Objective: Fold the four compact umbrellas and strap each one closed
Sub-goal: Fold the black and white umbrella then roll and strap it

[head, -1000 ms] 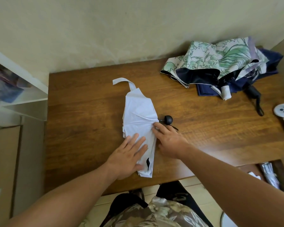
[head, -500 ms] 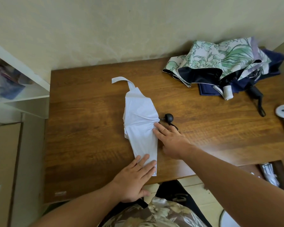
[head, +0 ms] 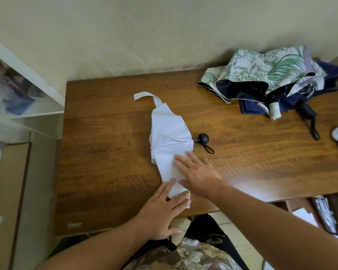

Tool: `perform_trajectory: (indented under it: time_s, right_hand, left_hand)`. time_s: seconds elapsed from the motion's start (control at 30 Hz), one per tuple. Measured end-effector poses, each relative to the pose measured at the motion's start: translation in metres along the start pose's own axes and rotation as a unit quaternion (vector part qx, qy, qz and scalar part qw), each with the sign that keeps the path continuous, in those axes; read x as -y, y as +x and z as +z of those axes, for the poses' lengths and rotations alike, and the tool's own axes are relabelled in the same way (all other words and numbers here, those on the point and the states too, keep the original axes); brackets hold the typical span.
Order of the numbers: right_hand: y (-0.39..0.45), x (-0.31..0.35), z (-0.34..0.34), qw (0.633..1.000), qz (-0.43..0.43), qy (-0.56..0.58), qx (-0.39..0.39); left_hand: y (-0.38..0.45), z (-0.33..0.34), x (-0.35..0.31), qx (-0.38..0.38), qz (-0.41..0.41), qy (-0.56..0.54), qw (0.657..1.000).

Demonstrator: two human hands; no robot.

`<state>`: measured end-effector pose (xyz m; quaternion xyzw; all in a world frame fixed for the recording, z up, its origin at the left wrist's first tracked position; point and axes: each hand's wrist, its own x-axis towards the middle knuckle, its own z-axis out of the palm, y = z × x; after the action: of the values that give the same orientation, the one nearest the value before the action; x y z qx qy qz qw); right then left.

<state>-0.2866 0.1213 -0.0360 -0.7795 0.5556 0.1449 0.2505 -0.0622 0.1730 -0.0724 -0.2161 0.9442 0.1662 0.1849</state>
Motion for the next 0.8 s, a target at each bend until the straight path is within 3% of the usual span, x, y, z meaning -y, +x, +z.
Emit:
perform_trajectory:
  time_s: [0.07,0.17,0.37,0.43,0.63,0.8]
  right_hand:
    - [-0.007,-0.009,0.01,0.995,0.08,-0.023,0.049]
    - [-0.008,-0.016,0.016,0.995,0.091,-0.015,0.045]
    - [-0.003,-0.013,0.013,0.993,0.091,-0.008,0.068]
    - [-0.003,-0.014,0.012,0.993,0.096,-0.006,0.075]
    - [-0.004,-0.017,0.014,0.994,0.092,-0.005,0.063]
    - [-0.004,-0.015,0.01,0.993,0.092,0.0,0.077]
  left_hand:
    - [-0.006,0.0,-0.004,-0.006,-0.011,-0.013,1.0]
    - [-0.012,-0.012,-0.003,-0.05,-0.02,-0.042,0.998]
    - [0.032,-0.06,0.046,-0.245,-0.164,-0.049,0.954]
    - [0.042,-0.069,0.058,-0.228,-0.188,-0.026,0.955]
    - [0.026,-0.044,0.055,-0.069,-0.216,-0.011,0.974]
    - [0.029,-0.039,0.053,-0.02,-0.237,-0.017,0.971]
